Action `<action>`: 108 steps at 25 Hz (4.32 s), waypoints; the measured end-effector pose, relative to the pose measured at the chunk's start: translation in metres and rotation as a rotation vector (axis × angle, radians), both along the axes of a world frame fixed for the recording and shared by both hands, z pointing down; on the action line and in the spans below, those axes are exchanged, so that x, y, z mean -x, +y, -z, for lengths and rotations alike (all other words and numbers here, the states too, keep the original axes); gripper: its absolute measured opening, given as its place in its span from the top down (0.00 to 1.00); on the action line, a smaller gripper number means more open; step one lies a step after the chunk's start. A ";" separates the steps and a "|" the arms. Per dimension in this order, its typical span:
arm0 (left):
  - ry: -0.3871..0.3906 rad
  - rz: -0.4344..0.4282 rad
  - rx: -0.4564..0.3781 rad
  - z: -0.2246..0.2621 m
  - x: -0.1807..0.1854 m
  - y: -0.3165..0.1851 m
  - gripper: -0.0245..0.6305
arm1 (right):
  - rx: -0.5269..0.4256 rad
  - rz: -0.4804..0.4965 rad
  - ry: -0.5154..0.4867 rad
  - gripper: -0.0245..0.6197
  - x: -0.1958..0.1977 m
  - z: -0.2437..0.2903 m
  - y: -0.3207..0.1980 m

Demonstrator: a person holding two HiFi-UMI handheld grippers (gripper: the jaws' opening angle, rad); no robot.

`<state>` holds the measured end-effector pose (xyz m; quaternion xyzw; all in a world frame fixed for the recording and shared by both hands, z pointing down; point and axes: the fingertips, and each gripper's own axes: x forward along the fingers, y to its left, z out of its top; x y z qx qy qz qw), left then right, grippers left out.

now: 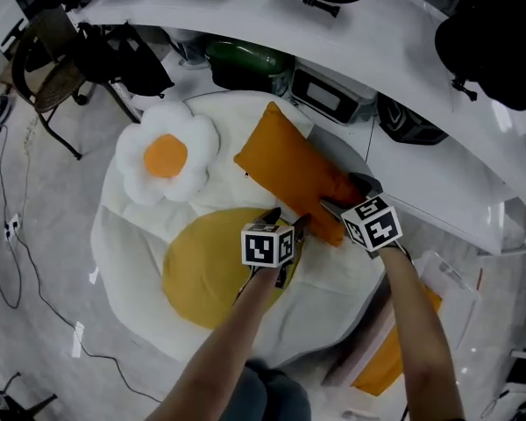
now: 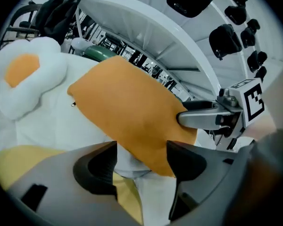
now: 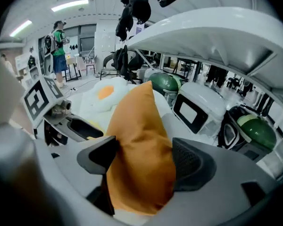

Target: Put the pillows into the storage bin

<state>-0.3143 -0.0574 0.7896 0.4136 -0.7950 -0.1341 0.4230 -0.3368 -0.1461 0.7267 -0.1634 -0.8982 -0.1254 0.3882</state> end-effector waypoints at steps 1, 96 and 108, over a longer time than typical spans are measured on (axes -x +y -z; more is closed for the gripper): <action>0.001 -0.007 -0.003 -0.007 0.002 -0.005 0.47 | 0.022 0.008 0.009 0.40 0.000 -0.007 0.000; -0.051 -1.072 0.274 0.073 -0.543 -0.171 0.63 | 0.354 -1.295 -0.026 0.45 -0.650 0.037 -0.124; -0.121 -0.652 0.168 0.200 -0.351 -0.133 0.63 | 0.382 -0.939 -0.133 0.45 -0.450 0.163 -0.100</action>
